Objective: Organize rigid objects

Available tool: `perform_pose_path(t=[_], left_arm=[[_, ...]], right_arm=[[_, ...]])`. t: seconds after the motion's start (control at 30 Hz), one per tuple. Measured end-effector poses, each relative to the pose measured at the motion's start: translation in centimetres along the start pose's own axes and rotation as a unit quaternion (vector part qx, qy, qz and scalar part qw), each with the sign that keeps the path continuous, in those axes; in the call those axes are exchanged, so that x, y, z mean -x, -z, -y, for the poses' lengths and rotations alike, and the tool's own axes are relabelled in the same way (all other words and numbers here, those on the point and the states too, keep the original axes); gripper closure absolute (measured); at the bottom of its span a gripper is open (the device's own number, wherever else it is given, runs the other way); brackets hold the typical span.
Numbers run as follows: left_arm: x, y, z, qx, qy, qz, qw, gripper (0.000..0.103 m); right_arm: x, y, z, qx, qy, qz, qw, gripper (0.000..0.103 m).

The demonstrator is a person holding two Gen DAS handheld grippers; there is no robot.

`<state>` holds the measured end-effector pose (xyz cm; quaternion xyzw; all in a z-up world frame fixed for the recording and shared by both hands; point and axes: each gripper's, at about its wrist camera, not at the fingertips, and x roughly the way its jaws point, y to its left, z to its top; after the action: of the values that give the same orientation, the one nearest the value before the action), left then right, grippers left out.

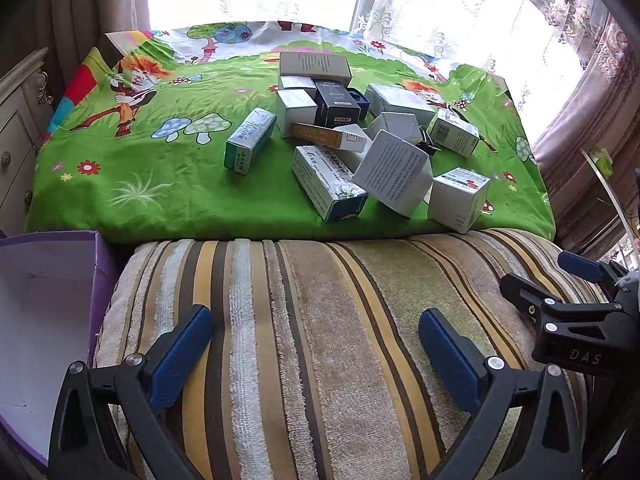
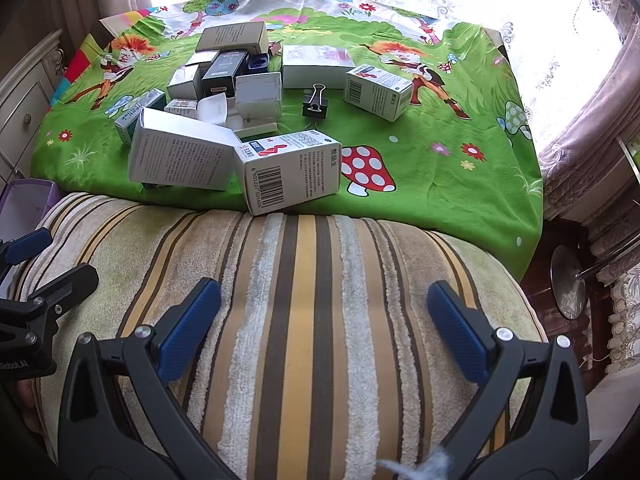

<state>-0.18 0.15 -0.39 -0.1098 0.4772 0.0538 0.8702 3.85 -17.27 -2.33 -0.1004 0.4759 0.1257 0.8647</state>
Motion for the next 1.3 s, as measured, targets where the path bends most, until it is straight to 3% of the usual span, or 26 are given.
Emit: perform_pose_path(t=[0.43,0.63,1.03,1.3], left_arm=[[0.3,-0.1,-0.5,0.000,0.015,0.000,0.9999,0.000],[0.5,0.1,0.3,-0.014,-0.009,0.009,0.9998,0.000],[0.5,-0.1,0.5,-0.018,-0.016,0.004,0.9997,0.000],[0.9,-1.5,1.6,-0.063,0.015,0.005,0.9979,0.025]], right_arm=[[0.2,0.1,0.1,-0.001,-0.002,0.004,1.000,0.000],[0.2,0.2,0.1,0.000,-0.001,0.008,1.000,0.000],[0.4,0.3,0.2,0.000,-0.001,0.015,1.000,0.000],[0.2,0.1,0.3,-0.001,-0.005,0.014,1.000,0.000]])
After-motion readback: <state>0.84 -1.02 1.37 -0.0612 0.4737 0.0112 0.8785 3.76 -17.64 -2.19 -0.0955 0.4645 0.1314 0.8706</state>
